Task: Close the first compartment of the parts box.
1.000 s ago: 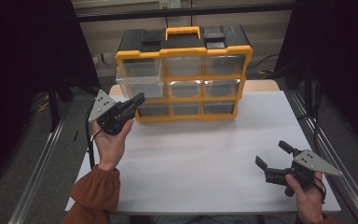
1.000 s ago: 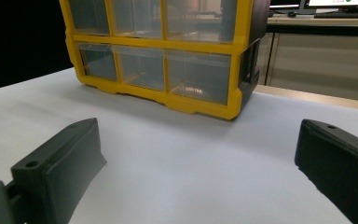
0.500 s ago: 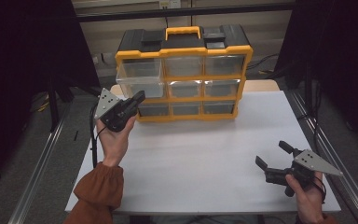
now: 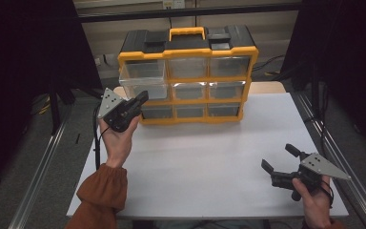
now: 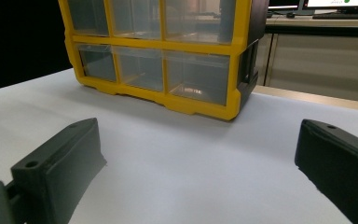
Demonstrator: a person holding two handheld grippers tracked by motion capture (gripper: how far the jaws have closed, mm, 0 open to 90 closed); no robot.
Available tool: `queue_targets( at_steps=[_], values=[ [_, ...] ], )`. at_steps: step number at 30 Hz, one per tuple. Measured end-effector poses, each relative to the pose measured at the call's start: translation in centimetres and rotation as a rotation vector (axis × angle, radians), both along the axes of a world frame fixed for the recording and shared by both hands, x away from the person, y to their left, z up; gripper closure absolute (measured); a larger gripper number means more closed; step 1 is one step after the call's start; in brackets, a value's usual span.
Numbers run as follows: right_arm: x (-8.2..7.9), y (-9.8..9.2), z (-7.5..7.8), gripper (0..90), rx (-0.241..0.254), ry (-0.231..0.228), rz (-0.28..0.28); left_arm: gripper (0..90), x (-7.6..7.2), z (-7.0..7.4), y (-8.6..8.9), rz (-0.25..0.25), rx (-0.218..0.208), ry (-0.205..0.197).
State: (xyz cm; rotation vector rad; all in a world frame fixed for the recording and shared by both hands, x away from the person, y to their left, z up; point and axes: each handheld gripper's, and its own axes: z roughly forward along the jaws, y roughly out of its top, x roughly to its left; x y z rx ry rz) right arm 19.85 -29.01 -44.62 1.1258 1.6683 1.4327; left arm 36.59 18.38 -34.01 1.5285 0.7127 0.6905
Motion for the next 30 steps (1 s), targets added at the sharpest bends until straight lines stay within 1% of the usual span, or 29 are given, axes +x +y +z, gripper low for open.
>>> queue_targets(
  at_steps=[3, 7, 10, 11, 14, 22, 23, 24, 30],
  values=[
    [0.0, 0.0, 0.0, 0.5, 0.0, -0.002, 0.0, 90.0, 0.2, 0.1, 0.0, 0.004, 0.024, -0.002],
    [0.0, 0.0, 0.0, 0.5, 0.0, 0.0, 0.006, 90.0, 0.4, 0.2, -0.1, 0.012, 0.02, -0.001],
    [0.0, 0.0, 0.0, 0.5, -0.002, -0.003, 0.0, 90.0, 0.5, 0.2, -0.2, 0.013, 0.016, -0.004],
    [0.0, 0.0, 0.0, 0.5, -0.001, 0.0, 0.005, 90.0, 0.5, 0.3, -0.1, 0.015, 0.026, 0.0],
    [0.0, 0.0, 0.0, 0.5, 0.0, 0.001, 0.003, 90.0, 0.6, 0.4, -0.1, 0.017, 0.032, -0.003],
    [0.0, 0.0, 0.0, 0.5, 0.001, 0.0, 0.006, 90.0, 1.0, 0.4, -0.2, 0.017, 0.031, 0.0],
    [0.0, 0.0, 0.0, 0.5, -0.002, 0.001, 0.004, 90.0, 1.1, 0.4, -0.2, 0.023, 0.038, -0.001],
    [0.0, 0.0, 0.0, 0.5, 0.0, 0.0, 0.004, 90.0, 1.1, 0.3, -0.2, 0.023, 0.026, 0.004],
    [0.0, 0.0, 0.0, 0.5, -0.003, -0.001, 0.003, 90.0, 1.3, 0.3, -0.2, 0.024, 0.03, -0.001]
  ],
)
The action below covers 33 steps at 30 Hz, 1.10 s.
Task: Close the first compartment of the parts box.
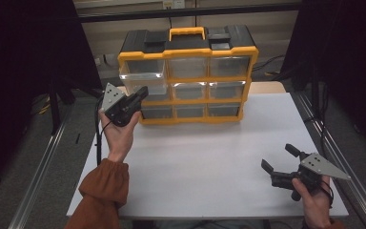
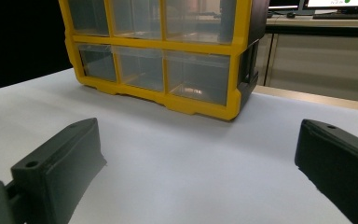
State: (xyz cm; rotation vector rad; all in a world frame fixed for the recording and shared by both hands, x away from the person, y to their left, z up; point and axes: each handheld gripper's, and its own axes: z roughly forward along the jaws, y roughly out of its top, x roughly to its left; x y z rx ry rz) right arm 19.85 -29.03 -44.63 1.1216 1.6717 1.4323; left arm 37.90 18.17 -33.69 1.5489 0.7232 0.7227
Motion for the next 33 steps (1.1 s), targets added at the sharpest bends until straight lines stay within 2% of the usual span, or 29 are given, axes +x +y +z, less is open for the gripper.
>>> queue_targets(
  at_steps=[3, 10, 13, 19, 21, 33],
  values=[
    [0.0, 0.0, 0.0, 0.5, 0.0, 0.0, 0.001, 90.0, 0.1, 0.0, -0.1, 0.002, 0.018, -0.001],
    [0.0, 0.0, 0.0, 0.5, 0.0, -0.002, -0.002, 90.0, 0.3, 0.0, -0.1, 0.003, 0.004, -0.002],
    [0.0, 0.0, 0.0, 0.5, 0.0, 0.001, 0.001, 90.0, 0.4, 0.0, -0.1, 0.003, 0.02, -0.003],
    [0.0, 0.0, 0.0, 0.5, 0.0, 0.0, 0.001, 90.0, 0.7, 0.0, -0.3, 0.008, 0.004, -0.002],
    [0.0, 0.0, 0.0, 0.5, 0.0, -0.001, -0.001, 90.0, 0.7, 0.0, -0.3, 0.008, 0.014, 0.0],
    [0.0, 0.0, 0.0, 0.5, 0.001, 0.001, 0.001, 90.0, 1.3, 0.1, -0.4, 0.016, 0.007, 0.006]
  ],
)
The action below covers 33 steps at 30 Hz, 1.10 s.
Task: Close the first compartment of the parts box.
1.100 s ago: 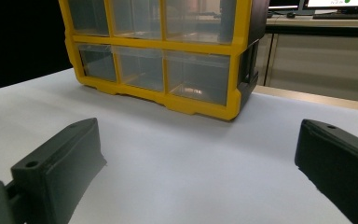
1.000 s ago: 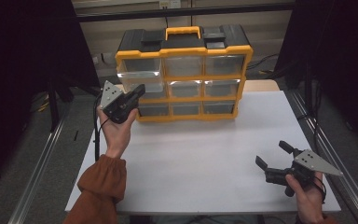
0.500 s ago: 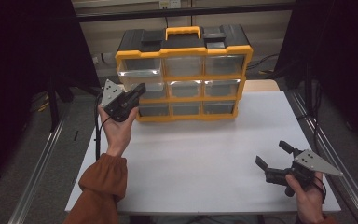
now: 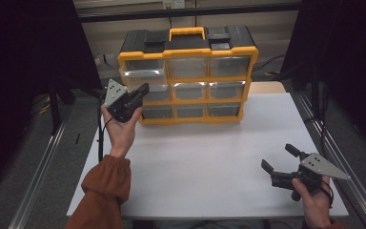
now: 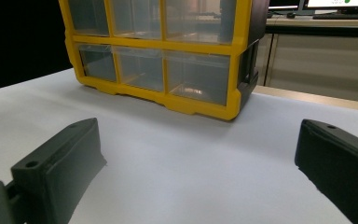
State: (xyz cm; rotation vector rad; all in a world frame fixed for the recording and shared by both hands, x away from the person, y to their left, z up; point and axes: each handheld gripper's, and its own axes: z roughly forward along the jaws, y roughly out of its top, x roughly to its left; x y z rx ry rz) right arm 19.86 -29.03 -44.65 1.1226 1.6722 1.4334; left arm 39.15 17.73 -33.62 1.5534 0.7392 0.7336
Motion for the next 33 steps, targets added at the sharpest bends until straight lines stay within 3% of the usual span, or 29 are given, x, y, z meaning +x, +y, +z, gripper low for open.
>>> queue_targets(
  at_steps=[17, 19, 21, 23, 27, 33],
  values=[
    [-0.1, 0.0, 0.1, 0.5, 0.003, -0.002, -0.005, 90.0, 0.8, 0.0, -0.1, 0.011, 0.015, 0.001],
    [0.0, 0.0, 0.1, 0.5, 0.002, -0.004, -0.006, 90.0, 0.9, 0.0, -0.2, 0.015, 0.001, 0.0],
    [0.0, 0.0, 0.0, 0.5, 0.003, -0.003, -0.006, 90.0, 1.0, 0.1, -0.1, 0.01, 0.022, 0.001],
    [0.0, 0.0, 0.0, 0.5, 0.004, -0.003, -0.005, 90.0, 1.0, 0.1, -0.2, 0.013, 0.009, 0.006],
    [0.0, 0.0, 0.1, 0.5, 0.002, -0.006, 0.0, 90.0, 1.1, 0.1, -0.2, 0.013, 0.025, 0.004],
    [0.0, 0.0, 0.0, 0.5, 0.001, -0.005, 0.001, 90.0, 1.3, 0.1, -0.3, 0.016, 0.008, 0.002]
  ],
)
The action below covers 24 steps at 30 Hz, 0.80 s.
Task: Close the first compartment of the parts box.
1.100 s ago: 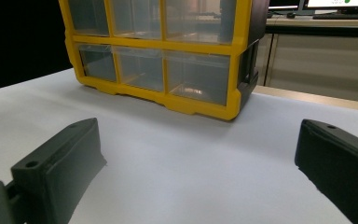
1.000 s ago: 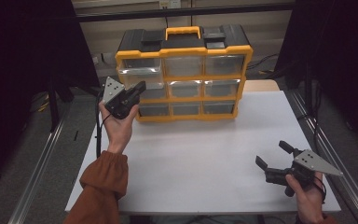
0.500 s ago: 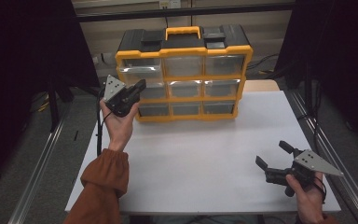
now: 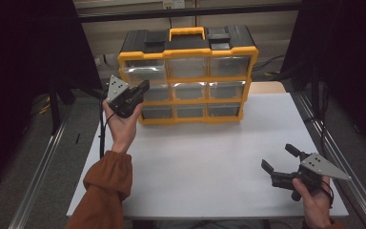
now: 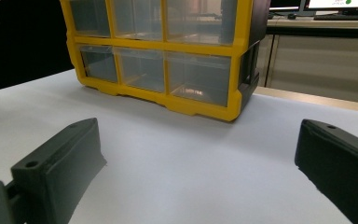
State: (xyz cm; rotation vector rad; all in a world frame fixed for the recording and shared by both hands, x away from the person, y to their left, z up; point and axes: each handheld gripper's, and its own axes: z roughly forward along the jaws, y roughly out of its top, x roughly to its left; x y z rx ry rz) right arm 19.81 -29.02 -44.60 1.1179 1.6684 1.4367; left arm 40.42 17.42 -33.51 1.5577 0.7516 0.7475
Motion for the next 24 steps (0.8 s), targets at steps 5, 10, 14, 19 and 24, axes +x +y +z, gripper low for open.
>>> queue_targets(
  at_steps=[5, 10, 14, 19, 24],
  values=[
    [0.0, 0.0, 0.0, 0.5, 0.0, 0.0, 0.001, 90.0, 0.11, 0.03, 0.04, 0.0, 0.012, 0.001],
    [-0.04, -0.07, 0.02, 0.5, -0.001, 0.0, 0.004, 90.0, 0.26, 0.13, 0.07, 0.003, 0.026, 0.001],
    [-0.01, 0.01, 0.01, 0.5, 0.0, -0.001, 0.002, 90.0, 0.38, 0.09, -0.09, 0.007, 0.007, 0.001],
    [-0.02, 0.0, -0.01, 0.5, 0.001, 0.002, 0.0, 90.0, 0.55, 0.16, 0.07, 0.004, 0.03, 0.008],
    [-0.02, 0.03, 0.01, 0.5, -0.001, -0.004, -0.002, 90.0, 0.82, 0.14, 0.0, 0.017, 0.023, 0.003]
  ],
)
